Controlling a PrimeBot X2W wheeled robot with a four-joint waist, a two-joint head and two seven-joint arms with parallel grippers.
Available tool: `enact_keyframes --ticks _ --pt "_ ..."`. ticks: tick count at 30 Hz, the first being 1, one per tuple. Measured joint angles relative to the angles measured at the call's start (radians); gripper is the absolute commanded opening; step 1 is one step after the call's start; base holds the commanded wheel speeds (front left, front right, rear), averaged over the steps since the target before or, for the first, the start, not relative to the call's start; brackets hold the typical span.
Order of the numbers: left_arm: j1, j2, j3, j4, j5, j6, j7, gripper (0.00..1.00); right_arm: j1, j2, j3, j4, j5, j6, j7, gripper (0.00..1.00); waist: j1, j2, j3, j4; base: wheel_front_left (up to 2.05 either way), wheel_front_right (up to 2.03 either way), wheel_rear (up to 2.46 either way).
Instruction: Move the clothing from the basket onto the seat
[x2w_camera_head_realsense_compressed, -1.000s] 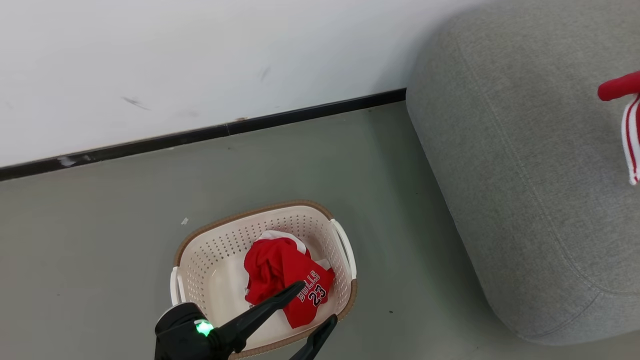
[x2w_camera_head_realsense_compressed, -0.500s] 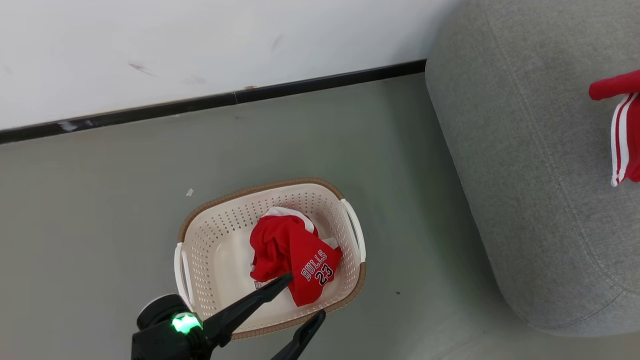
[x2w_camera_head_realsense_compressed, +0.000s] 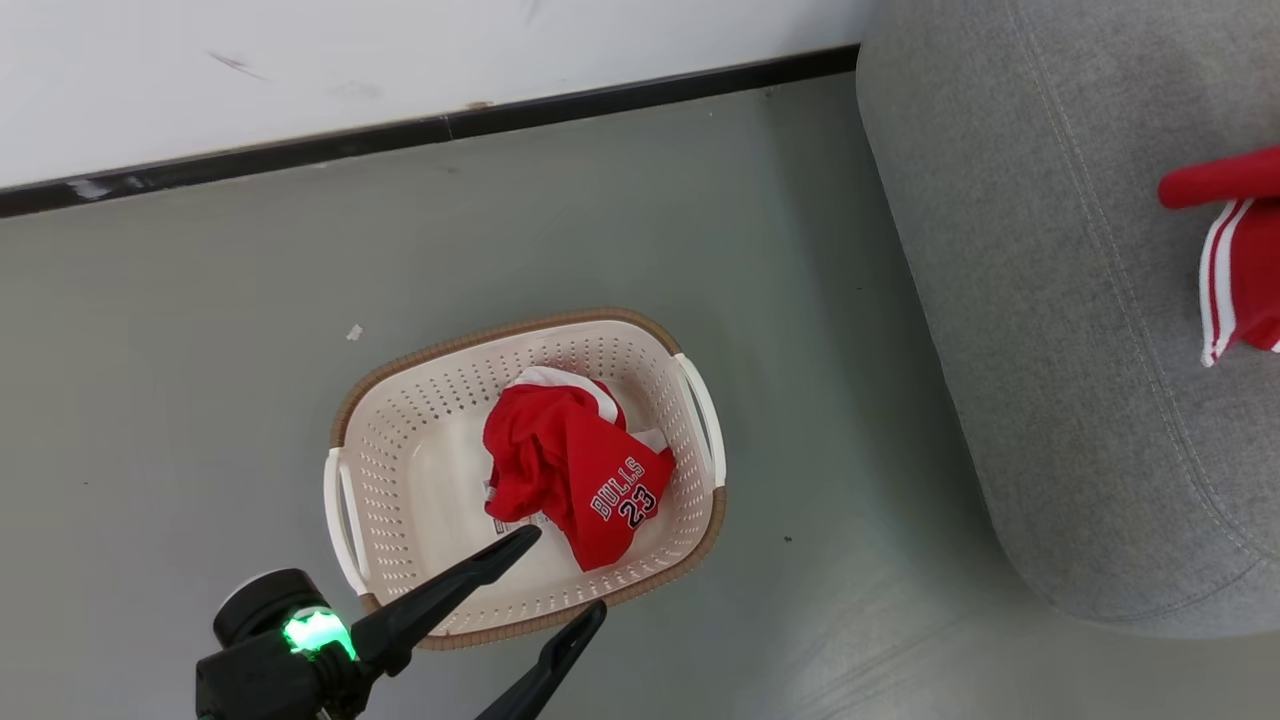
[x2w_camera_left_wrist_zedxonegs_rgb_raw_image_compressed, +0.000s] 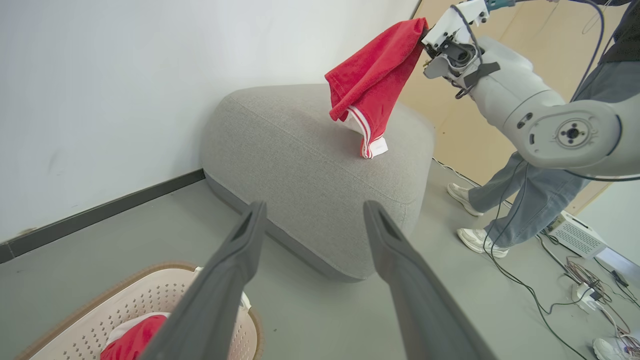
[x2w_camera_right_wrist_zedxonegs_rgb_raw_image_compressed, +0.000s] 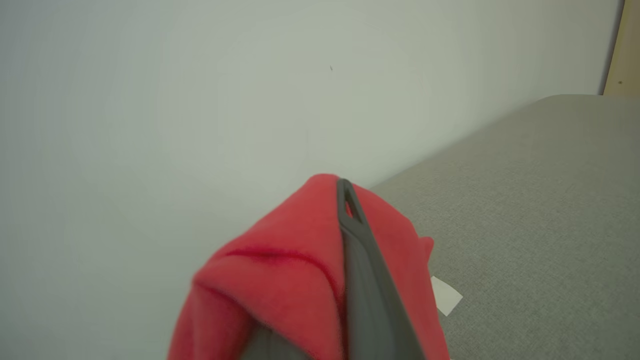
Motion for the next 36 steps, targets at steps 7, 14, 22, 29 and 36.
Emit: enact_keyframes --ticks 7,14,22,29,36 --pt "0.003 0.043 0.021 -0.025 0.0 0.0 0.0 1.0 0.06 0.019 0.002 -0.028 -0.01 0.0 -0.013 0.0 0.0 0.0 0.036 -0.023 0.0 0.0 0.0" --pt "0.025 0.085 0.045 -0.04 0.0 0.0 0.0 1.0 0.081 0.026 0.005 -0.066 -0.009 0.0 -0.036 0.0 0.0 0.0 0.068 -0.06 0.0 0.0 0.0" --pt "0.048 0.11 0.067 -0.063 0.0 0.003 -0.001 1.0 0.137 0.045 0.021 -0.098 -0.025 0.0 -0.052 0.0 0.0 0.0 0.092 -0.099 0.0 0.0 0.0" --pt "0.065 0.129 0.09 -0.072 0.0 0.012 -0.01 1.0 0.161 0.072 0.008 -0.106 0.002 0.0 -0.084 0.0 0.0 0.0 0.106 -0.134 0.0 0.0 0.0" --pt "0.086 0.134 0.098 -0.077 0.0 0.02 -0.012 1.0 0.217 0.094 -0.026 -0.105 0.002 0.0 -0.095 0.0 -0.0001 0.0 0.101 -0.156 0.0 0.0 0.0"
